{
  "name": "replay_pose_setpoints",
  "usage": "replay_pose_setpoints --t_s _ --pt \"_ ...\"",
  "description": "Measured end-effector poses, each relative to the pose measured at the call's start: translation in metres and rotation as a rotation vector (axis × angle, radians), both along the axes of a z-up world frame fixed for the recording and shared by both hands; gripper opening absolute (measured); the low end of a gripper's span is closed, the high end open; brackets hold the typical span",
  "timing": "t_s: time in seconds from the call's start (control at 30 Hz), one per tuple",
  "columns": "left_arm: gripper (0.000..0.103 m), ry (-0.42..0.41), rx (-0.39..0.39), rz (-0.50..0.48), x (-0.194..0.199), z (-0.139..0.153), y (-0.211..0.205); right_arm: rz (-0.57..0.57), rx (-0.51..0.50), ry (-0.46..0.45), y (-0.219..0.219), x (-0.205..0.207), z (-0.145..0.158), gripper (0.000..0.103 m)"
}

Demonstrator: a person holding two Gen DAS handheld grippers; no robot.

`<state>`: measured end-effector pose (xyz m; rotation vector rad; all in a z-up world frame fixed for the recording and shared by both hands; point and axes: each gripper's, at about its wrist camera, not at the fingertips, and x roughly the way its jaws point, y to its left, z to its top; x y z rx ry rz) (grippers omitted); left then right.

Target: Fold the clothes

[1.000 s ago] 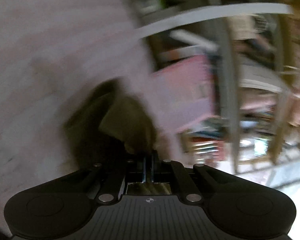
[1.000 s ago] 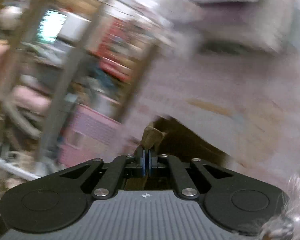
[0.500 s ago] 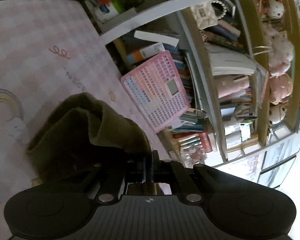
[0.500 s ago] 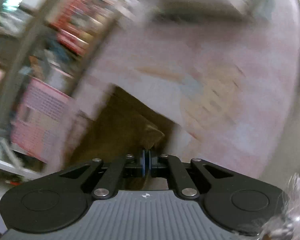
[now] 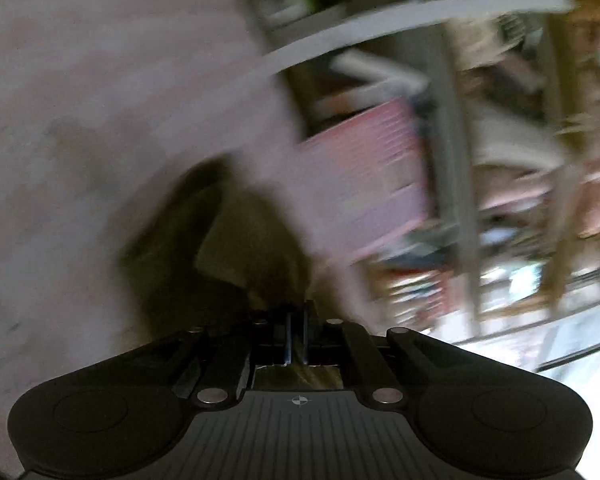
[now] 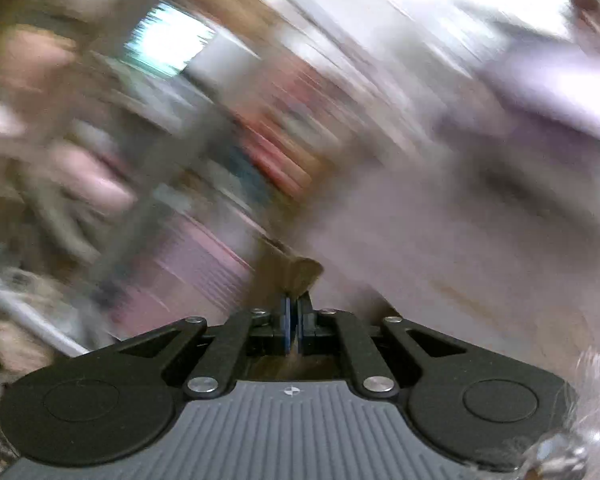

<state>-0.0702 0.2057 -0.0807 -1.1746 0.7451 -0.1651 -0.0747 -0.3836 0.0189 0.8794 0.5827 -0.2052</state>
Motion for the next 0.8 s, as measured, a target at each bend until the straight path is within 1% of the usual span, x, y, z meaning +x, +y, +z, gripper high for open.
replay_pose_setpoints --t_s 0.03,0.07,0.1,0.13,0.17,0.27,0.3,0.37,0.4,0.43,0.47,0.5,0.6,0.63,0.7,0.77,0.8 --pt "0.004 0.033 0.009 -0.002 -0.002 -0.009 -0.002 -0.014 0.013 0.094 -0.001 -0.003 -0.025 0.003" --pt "0.004 0.052 0.001 0.009 -0.002 -0.015 -0.001 -0.025 0.023 0.167 -0.001 -0.005 -0.046 0.003" --pt "0.004 0.071 -0.007 0.02 -0.003 -0.022 0.0 -0.034 0.034 0.207 -0.001 -0.007 -0.061 0.003" --pt "0.004 0.088 -0.015 0.03 -0.003 -0.027 0.0 -0.044 0.041 0.226 0.0 -0.009 -0.07 0.003" --pt "0.004 0.058 -0.011 0.024 -0.002 -0.02 0.0 -0.047 0.044 0.224 0.0 -0.008 -0.072 0.003" --pt "0.004 -0.031 0.0 0.008 0.001 0.003 0.0 -0.036 0.045 0.184 0.0 -0.005 -0.063 0.003" --pt "0.004 -0.061 0.004 0.002 0.002 0.01 0.0 -0.026 0.041 0.156 0.0 -0.003 -0.055 0.003" --pt "0.004 -0.121 0.012 -0.009 0.004 0.025 0.0 -0.006 0.026 0.071 0.001 -0.005 -0.034 0.003" --pt "0.004 -0.137 0.023 -0.012 0.002 0.03 0.001 0.001 0.013 0.035 0.001 -0.006 -0.025 0.003" --pt "0.004 -0.11 0.025 -0.012 0.002 0.024 0.001 0.001 -0.002 0.021 0.001 -0.008 -0.02 0.003" --pt "0.004 -0.082 0.026 -0.012 0.001 0.018 0.002 -0.002 -0.01 0.027 0.0 -0.009 -0.02 0.003" --pt "0.004 -0.055 0.027 -0.012 0.0 0.012 0.002 -0.006 -0.009 0.054 -0.002 -0.009 -0.026 0.004" --pt "0.004 0.033 0.035 -0.004 -0.006 -0.006 0.001 -0.017 -0.017 0.202 0.002 -0.007 -0.057 0.004" --pt "0.004 0.063 0.038 0.0 -0.008 -0.012 0.0 -0.022 -0.021 0.234 0.004 -0.007 -0.065 0.004" --pt "0.006 0.076 0.034 0.014 -0.013 -0.013 0.001 -0.036 -0.028 0.24 0.007 -0.01 -0.072 0.005" --pt "0.01 0.084 0.057 0.021 -0.016 -0.007 0.003 -0.036 -0.042 0.242 0.01 -0.011 -0.07 0.006" --pt "0.012 0.082 0.064 0.03 -0.018 -0.004 0.005 -0.037 -0.056 0.243 0.01 -0.011 -0.068 0.014"
